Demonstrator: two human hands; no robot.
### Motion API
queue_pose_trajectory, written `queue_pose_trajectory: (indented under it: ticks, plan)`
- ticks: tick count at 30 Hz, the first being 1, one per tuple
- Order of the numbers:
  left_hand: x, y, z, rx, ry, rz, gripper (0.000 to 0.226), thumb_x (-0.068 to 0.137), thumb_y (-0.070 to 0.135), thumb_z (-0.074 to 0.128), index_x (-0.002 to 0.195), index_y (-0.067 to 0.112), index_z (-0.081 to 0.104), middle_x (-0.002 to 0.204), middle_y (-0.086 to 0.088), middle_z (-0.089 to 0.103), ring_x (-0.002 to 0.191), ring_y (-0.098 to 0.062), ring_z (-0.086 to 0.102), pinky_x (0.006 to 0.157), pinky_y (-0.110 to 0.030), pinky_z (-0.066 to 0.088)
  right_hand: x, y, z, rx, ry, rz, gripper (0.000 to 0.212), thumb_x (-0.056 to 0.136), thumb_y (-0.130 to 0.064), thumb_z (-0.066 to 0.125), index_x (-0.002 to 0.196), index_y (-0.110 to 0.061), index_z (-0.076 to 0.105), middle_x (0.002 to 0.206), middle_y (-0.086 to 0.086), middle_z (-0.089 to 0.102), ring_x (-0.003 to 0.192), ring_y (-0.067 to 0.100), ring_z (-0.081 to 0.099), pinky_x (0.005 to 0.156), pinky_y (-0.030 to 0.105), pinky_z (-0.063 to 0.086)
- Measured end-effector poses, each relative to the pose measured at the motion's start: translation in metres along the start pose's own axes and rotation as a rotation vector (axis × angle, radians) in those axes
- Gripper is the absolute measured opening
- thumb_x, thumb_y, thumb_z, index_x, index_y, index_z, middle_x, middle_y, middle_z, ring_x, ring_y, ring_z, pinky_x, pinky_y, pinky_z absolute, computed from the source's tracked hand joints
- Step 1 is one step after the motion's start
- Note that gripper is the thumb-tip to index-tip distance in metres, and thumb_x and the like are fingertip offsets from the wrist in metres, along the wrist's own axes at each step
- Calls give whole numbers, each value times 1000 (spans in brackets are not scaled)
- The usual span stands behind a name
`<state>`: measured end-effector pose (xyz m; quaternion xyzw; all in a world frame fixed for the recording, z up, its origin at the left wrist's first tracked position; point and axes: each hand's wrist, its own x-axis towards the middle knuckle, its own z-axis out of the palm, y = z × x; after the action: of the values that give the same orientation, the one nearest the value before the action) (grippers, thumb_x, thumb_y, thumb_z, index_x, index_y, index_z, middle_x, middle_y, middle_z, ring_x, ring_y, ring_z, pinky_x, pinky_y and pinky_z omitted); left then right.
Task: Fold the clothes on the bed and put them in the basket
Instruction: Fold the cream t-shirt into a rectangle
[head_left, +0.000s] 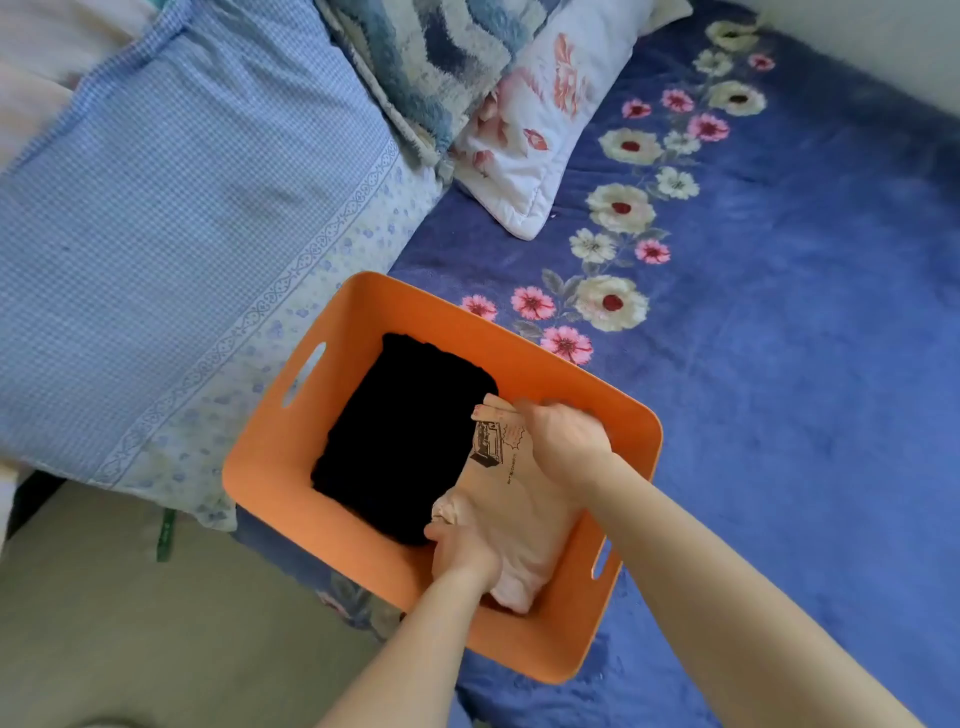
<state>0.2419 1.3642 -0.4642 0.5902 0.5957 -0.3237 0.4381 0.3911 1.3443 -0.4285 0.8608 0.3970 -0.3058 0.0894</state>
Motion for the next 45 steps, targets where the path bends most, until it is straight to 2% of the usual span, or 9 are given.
queue_pose_trajectory:
  ticks: [4, 7, 9, 12, 21, 26, 29, 38, 45]
  plan:
    - [16, 0, -6, 205, -44, -52, 78, 95, 10, 51, 147, -10, -5, 145, -19, 41, 125, -29, 53, 97, -33, 45, 9, -9, 25, -282, 254, 58, 41, 62, -8, 73, 103, -10, 68, 92, 10, 65, 81, 29, 62, 65, 36, 48]
    - [24, 0, -18, 392, 180, 123, 91, 92, 11, 57, 149, 3, -13, 142, -17, 34, 115, -27, 59, 87, -32, 49, 13, -18, 50, -263, 330, -82, 31, 50, -5, 65, 80, -12, 71, 79, 10, 64, 64, 27, 60, 48, 32, 44]
    - [33, 2, -15, 498, 206, 299, 86, 90, 11, 58, 150, 12, -4, 135, -14, 36, 107, -26, 61, 78, -31, 50, 18, -19, 63, -177, 250, -50, 45, 59, -7, 72, 104, -10, 70, 100, 16, 62, 78, 34, 62, 52, 36, 47]
    - [42, 5, -6, 614, -4, 329, 62, 91, 13, 55, 145, 12, 23, 134, -13, 41, 117, -30, 55, 88, -36, 48, 34, -7, 83, -56, 69, 89, 73, 92, -20, 52, 154, -29, 16, 141, 16, 30, 122, 42, 39, 85, 51, 46]
    - [78, -4, 12, 762, -267, 206, 81, 93, 16, 51, 154, 12, -3, 159, -11, 3, 143, -31, 24, 112, -37, 32, 79, 20, 108, 168, -209, 111, 82, 92, -27, 49, 150, -47, -4, 154, 4, 13, 134, 41, 22, 96, 57, 43]
    - [87, -1, 7, 712, -320, 218, 55, 95, 26, 49, 146, 12, 34, 149, -13, 36, 132, -28, 44, 103, -32, 40, 78, 21, 95, 237, -295, 96, 85, 88, -28, 54, 152, -46, 1, 160, 3, 11, 143, 39, 17, 107, 58, 35]
    - [71, 4, -4, 621, -235, 275, 37, 94, 26, 47, 128, 12, 54, 128, -9, 58, 115, -25, 57, 88, -29, 47, 53, 17, 72, 181, -222, 102, 76, 90, -28, 55, 153, -37, 13, 157, 5, 24, 141, 36, 28, 107, 52, 32]
    - [-55, 13, -5, 299, 264, 594, 32, 90, 18, 46, 121, 24, 54, 124, -2, 58, 113, -28, 56, 90, -40, 49, -123, 29, 0, 187, 285, -74, 48, 93, -18, 44, 140, -17, 39, 122, 7, 47, 111, 31, 46, 79, 38, 37]
    - [-202, 11, 102, 473, 357, 998, 31, 87, 5, 49, 116, 12, 58, 123, -8, 59, 117, -28, 51, 90, -35, 39, -329, 132, 51, 297, 339, 197, 58, 92, -22, 50, 147, -17, 31, 136, 7, 42, 123, 30, 42, 95, 42, 43]
